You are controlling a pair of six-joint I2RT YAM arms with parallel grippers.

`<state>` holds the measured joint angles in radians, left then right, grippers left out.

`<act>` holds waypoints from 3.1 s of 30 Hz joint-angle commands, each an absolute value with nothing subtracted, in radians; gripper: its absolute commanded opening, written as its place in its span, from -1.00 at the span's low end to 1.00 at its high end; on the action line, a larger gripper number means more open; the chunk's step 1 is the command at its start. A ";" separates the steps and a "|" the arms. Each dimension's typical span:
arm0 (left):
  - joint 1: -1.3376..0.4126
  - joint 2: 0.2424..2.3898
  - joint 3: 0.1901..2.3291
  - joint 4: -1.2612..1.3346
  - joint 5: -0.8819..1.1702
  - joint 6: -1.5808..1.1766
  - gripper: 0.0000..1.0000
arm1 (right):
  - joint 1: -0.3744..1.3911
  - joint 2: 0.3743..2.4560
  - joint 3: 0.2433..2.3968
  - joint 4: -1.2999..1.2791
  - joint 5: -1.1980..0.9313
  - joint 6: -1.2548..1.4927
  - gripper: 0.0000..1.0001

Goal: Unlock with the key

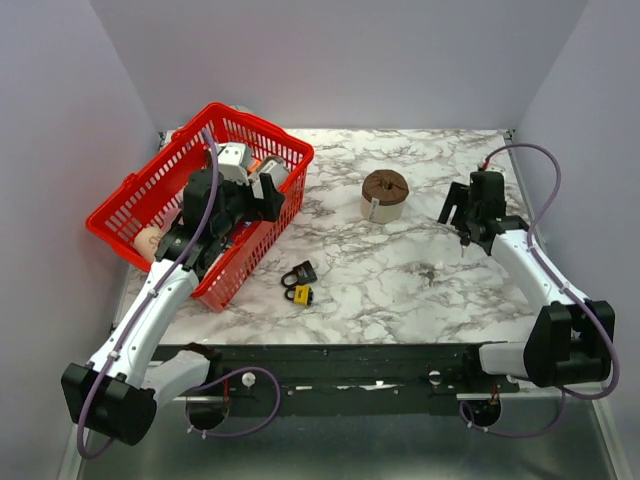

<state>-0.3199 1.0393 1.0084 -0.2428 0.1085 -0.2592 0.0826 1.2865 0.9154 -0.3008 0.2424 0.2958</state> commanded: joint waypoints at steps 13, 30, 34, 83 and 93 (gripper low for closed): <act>-0.403 1.017 0.974 -0.213 0.109 -0.284 0.96 | 0.032 1.451 0.982 -0.508 0.022 0.313 0.37; -0.414 1.011 0.971 -0.215 0.078 -0.276 0.96 | 0.077 1.505 0.865 -0.528 -0.017 0.334 0.00; -0.416 1.019 0.973 -0.218 0.077 -0.276 0.96 | 0.101 1.506 0.838 -0.534 -0.003 0.334 -0.12; -0.580 0.983 0.878 -0.006 0.446 -0.215 0.97 | 0.376 1.128 0.945 -0.456 -0.383 0.540 -0.99; -0.637 1.035 0.868 0.026 0.489 -0.242 0.98 | 0.474 1.066 0.971 -0.330 -0.394 0.670 -0.99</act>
<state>-0.6094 1.0065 0.8757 -0.0181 0.4446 -0.2375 0.4549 1.0901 0.9321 -0.3916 -0.3630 0.6094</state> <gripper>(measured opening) 0.988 0.014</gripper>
